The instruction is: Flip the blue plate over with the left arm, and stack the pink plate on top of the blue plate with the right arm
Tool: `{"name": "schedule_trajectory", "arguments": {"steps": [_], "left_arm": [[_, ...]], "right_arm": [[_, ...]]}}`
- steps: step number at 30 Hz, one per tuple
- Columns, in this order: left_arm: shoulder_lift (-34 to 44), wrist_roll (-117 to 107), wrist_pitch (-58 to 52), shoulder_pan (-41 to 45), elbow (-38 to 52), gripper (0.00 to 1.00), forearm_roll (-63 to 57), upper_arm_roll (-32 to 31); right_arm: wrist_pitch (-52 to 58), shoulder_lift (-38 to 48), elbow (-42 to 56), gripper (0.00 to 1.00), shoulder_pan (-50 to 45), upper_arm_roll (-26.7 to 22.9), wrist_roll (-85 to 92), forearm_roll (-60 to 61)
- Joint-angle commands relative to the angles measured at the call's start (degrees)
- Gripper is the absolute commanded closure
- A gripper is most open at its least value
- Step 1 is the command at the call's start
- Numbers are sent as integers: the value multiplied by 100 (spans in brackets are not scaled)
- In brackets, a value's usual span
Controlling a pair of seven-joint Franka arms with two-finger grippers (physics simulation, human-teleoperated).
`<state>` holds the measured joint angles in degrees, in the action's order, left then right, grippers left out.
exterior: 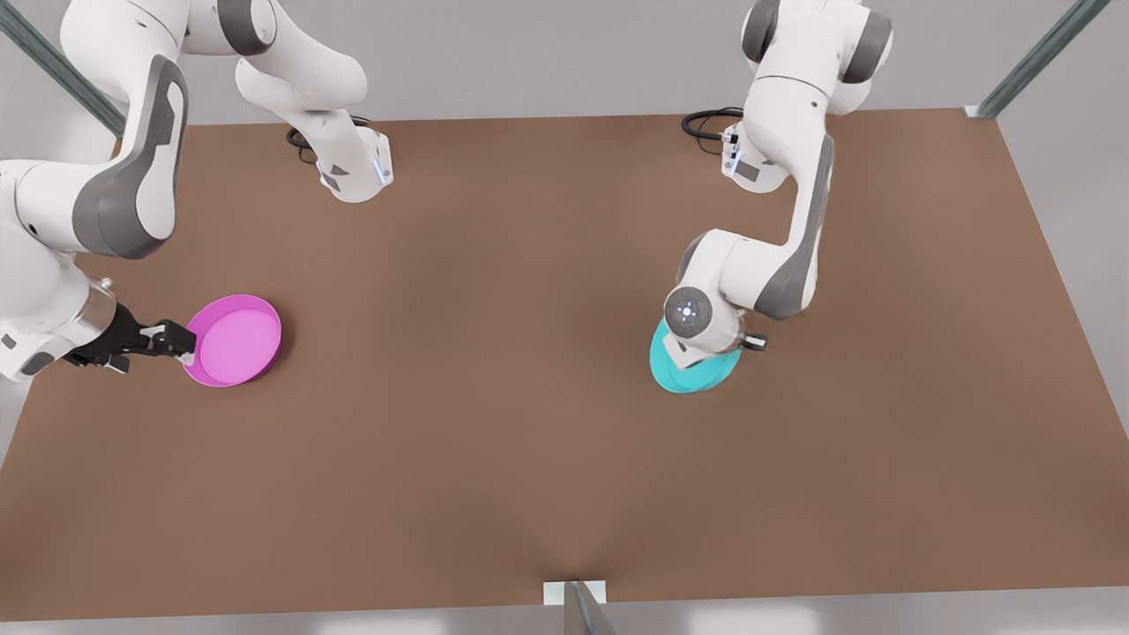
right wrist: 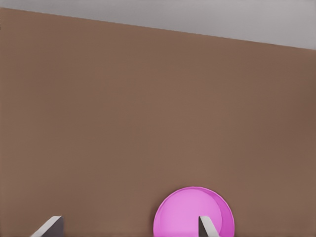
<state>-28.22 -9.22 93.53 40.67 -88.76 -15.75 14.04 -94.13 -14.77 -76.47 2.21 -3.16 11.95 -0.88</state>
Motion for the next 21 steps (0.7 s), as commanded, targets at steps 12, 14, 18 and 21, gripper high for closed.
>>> {"name": "schedule_trajectory", "arguments": {"steps": [12, 14, 18, 21], "left_arm": [[-105, -1705, 69, 1311, 166, 79, -1958, -33], [-123, -2451, 86, 1417, 237, 79, -2178, -41], [-132, -3736, 236, 1672, 228, 79, -2574, -94], [-140, -4079, 131, 1970, 228, 79, -2969, -94]], "right_arm": [[0, -8, 1, 0, -2, 8, 0, 0], [0, -8, 1, 0, -2, 8, 0, 0], [0, -8, 1, 0, -2, 8, 0, 0], [0, -8, 1, 0, -2, 0, 0, 0]]}}
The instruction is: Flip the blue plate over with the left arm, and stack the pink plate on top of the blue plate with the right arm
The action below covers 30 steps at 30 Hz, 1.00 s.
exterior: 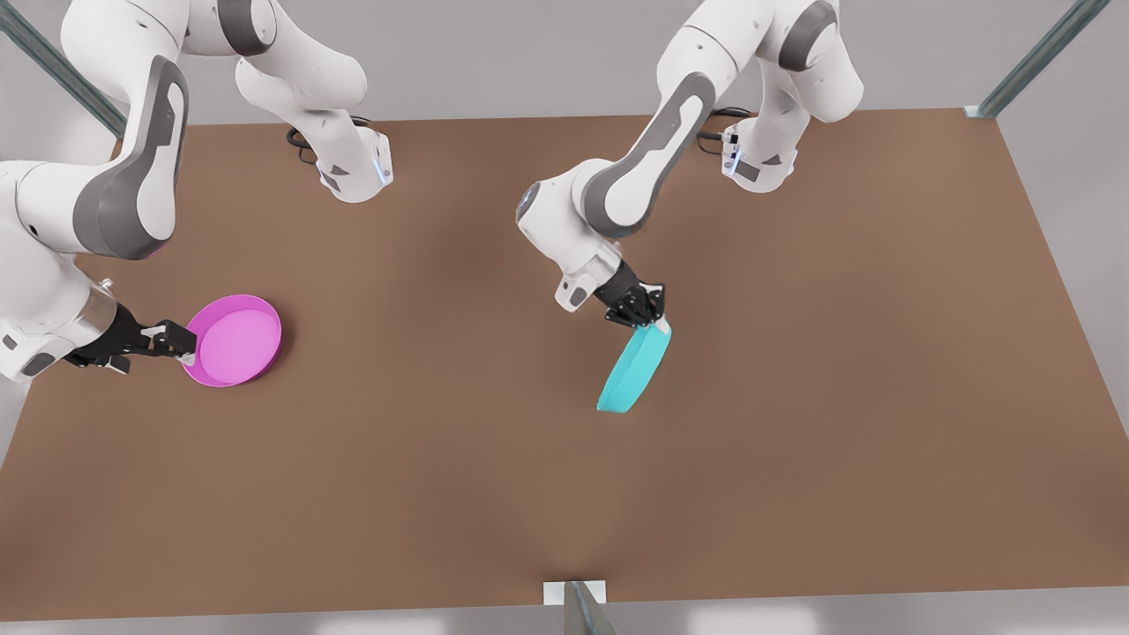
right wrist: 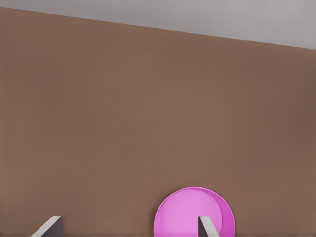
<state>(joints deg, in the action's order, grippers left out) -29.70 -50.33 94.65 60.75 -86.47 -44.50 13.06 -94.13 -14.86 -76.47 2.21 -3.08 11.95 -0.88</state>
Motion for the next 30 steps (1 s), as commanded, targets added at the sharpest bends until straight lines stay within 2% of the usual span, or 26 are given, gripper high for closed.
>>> {"name": "schedule_trajectory", "arguments": {"steps": [1, 7, 15, 23, 30], "left_arm": [[-1, -73, 1, 7, -1, 79, -121, 4], [-265, -601, -605, 560, -1, 79, -1122, 4], [-959, -1031, -341, 657, 368, 79, -2212, 4], [-1899, -1506, -754, 824, 930, 79, -2547, 12], [-2356, -1919, -1001, 938, 1185, 79, -2590, 12]], "right_arm": [[0, 0, 0, 0, -1, 1, 0, 9], [0, 0, 0, 0, -1, -8, 0, 9], [0, 0, 0, 0, -1, 1, 0, 0], [-9, -8, -26, 0, -45, -8, -9, -9], [-97, 150, 9, 0, -150, 1, -18, -18]]}}
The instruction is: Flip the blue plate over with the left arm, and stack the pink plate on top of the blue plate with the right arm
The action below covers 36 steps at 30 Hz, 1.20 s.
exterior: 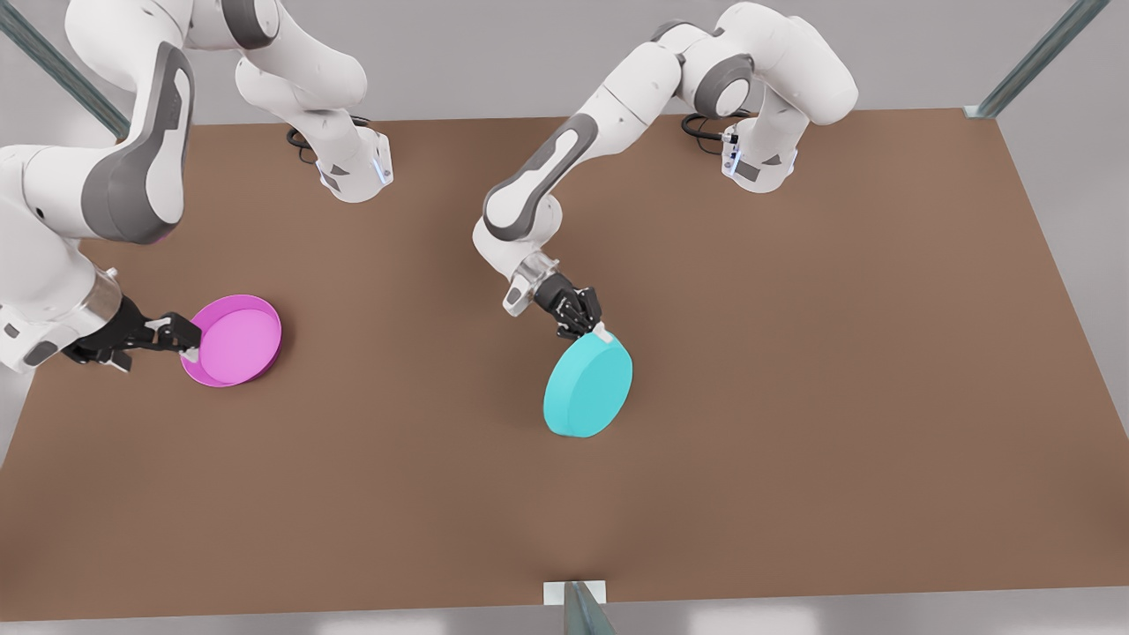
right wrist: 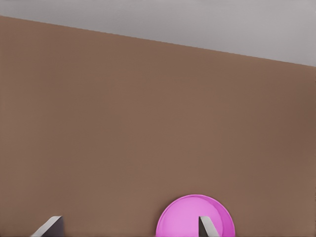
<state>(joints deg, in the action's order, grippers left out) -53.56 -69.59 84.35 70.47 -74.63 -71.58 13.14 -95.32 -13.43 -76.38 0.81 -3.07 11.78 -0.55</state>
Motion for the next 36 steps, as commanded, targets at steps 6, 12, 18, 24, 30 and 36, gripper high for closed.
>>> {"name": "schedule_trajectory", "arguments": {"steps": [6, 12, 18, 24, 30, 36], "left_arm": [[-233, -257, -95, 45, 10, 79, 22, 4], [-479, -363, -191, 89, 45, 79, 22, -5], [-559, -380, -191, 89, 54, 0, 39, -5], [-919, -354, -499, 133, 721, 0, 215, -294], [-1147, -591, -508, 125, 1679, 0, 1480, -813], [-1165, -1118, 143, 98, 2172, 0, 3388, -822]], "right_arm": [[-39, -1, 0, 0, 42, -35, 26, 28], [48, 7, 9, 0, 50, -9, 88, 72], [153, -19, -26, 0, 130, -62, 123, -16], [400, -19, 0, 0, 103, -62, 141, -68], [400, -54, 0, 0, 77, -53, 141, 28], [532, -63, -35, 0, 156, -62, 132, 46]]}}
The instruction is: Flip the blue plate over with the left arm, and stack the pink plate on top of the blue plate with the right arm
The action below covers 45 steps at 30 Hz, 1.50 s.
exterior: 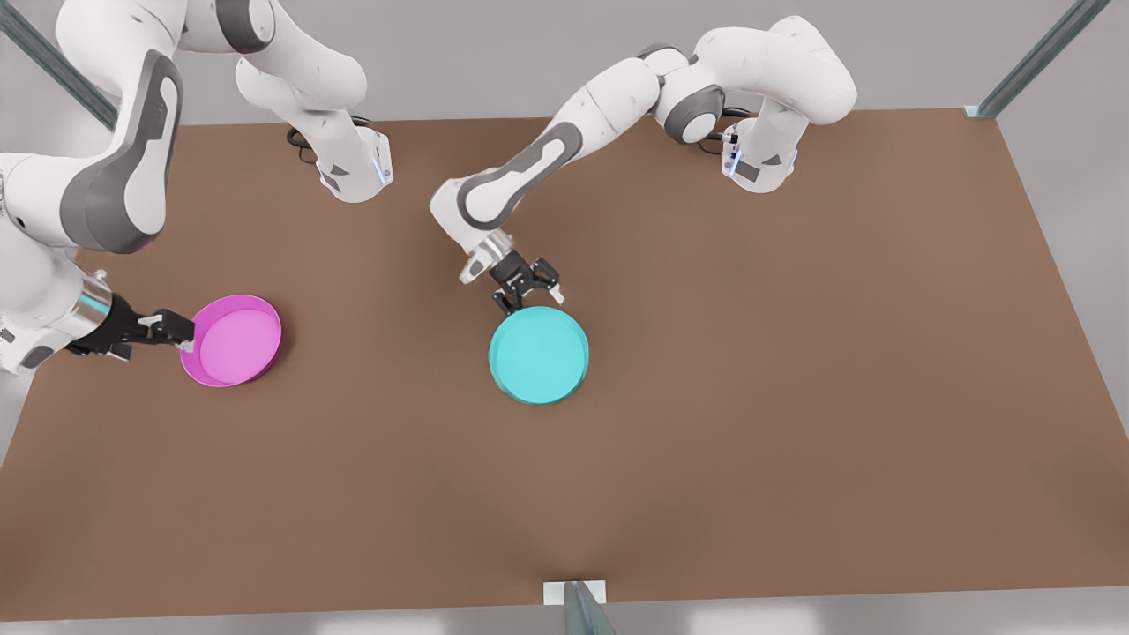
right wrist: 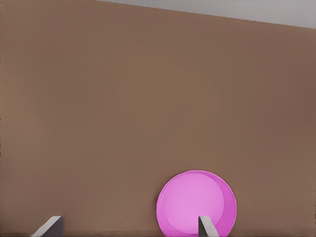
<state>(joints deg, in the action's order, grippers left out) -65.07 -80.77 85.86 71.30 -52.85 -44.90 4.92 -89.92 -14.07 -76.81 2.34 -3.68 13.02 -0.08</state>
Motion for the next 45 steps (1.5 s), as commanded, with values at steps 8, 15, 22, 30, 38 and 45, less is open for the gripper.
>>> {"name": "schedule_trajectory", "arguments": {"steps": [8, 15, 22, 30, 38, 45], "left_arm": [[47, 18, -26, -46, 363, 0, 930, -369], [802, 44, 264, -994, 996, 0, 2897, -633], [2103, 6071, -1633, -5573, 899, 0, 5483, -536], [5162, 8271, -61, -6189, -2810, 0, 4332, 149], [4986, 8253, -105, -6181, -2819, 0, 4314, 149], [4969, 8218, -114, -6145, -2836, 0, 4305, 149]], "right_arm": [[10, -114, -159, 0, 82, 8, 78, 218], [-455, -395, -642, 0, 662, -1, 930, 1027], [-667, -1405, -1293, 0, 2420, -10, 3137, 2258], [-1607, -2451, -959, 0, 2517, -352, 4306, 2178], [-2354, -2996, -1732, 0, 2728, -581, 5835, 2284], [-1765, -2689, -1600, 0, 2719, -572, 5686, 2266]]}}
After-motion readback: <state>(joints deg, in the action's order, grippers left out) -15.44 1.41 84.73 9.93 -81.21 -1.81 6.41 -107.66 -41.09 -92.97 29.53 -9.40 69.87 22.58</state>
